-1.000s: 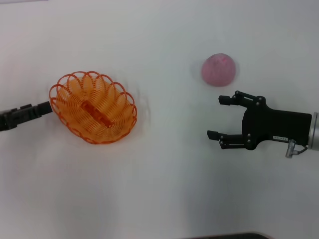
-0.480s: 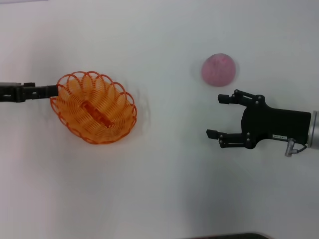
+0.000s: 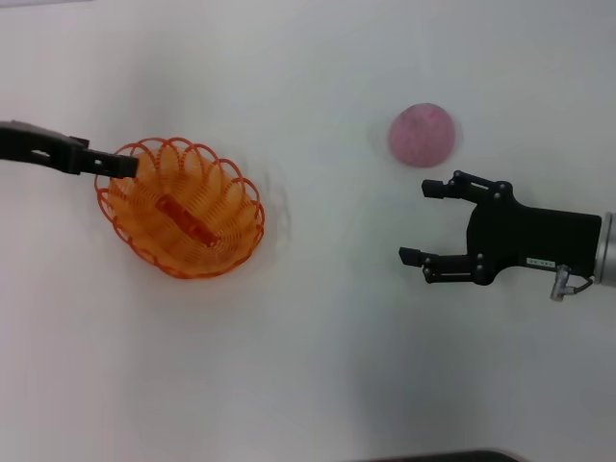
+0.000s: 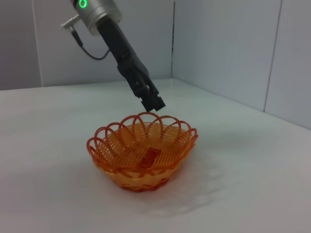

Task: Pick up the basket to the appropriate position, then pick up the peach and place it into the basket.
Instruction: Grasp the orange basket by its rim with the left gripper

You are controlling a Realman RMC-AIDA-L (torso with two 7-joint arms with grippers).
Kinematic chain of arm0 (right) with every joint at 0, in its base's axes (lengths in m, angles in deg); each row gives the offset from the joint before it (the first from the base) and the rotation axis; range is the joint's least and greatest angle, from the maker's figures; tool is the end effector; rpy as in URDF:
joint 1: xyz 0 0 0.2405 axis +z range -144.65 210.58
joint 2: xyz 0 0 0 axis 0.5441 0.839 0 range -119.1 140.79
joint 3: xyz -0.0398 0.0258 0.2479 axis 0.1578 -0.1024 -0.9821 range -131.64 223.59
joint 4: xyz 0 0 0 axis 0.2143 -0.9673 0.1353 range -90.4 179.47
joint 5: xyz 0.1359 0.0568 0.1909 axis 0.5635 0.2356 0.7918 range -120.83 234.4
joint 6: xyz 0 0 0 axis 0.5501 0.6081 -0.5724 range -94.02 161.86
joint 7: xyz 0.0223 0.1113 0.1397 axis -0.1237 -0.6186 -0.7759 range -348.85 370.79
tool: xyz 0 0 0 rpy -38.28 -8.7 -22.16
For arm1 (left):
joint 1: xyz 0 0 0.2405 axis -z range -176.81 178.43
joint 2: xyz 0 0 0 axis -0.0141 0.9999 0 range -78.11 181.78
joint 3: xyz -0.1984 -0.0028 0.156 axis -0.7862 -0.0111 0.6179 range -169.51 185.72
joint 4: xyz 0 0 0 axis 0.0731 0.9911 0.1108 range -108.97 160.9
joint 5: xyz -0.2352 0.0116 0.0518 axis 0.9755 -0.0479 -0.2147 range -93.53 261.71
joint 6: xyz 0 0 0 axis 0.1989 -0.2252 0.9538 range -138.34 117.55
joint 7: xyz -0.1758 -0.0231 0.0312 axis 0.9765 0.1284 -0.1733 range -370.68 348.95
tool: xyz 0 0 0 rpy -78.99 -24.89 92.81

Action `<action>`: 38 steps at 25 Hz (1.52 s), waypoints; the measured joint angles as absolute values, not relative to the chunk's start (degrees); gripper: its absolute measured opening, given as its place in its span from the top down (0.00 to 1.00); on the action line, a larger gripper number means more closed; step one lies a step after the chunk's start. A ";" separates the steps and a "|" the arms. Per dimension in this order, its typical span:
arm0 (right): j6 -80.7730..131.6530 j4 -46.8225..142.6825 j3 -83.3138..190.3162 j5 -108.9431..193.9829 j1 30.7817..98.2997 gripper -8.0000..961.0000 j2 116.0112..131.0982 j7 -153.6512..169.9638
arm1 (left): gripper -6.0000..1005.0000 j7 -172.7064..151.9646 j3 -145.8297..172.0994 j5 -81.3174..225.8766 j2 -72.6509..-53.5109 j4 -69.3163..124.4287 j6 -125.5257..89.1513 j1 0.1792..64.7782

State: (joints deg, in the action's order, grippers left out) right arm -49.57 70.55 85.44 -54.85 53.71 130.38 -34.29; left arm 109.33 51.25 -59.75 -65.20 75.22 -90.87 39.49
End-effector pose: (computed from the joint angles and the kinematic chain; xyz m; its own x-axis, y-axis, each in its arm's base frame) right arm 0.3332 0.3012 -0.0688 0.8929 -0.1160 -0.4350 -0.2880 -0.8898 -0.3540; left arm -0.2819 0.4215 0.0048 0.6590 0.7380 0.1454 0.7362 -0.5931 -0.3261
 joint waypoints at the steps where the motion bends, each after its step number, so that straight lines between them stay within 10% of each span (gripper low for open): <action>1: -49.57 70.55 85.44 -54.84 53.75 0.02 130.38 -34.29 | 0.09 110.00 52.41 -60.43 -65.23 75.23 -90.93 40.13; 38: -49.16 70.46 85.35 -54.83 54.38 0.02 130.67 -34.31 | 0.21 114.35 60.84 -79.56 -71.16 74.91 -84.37 47.57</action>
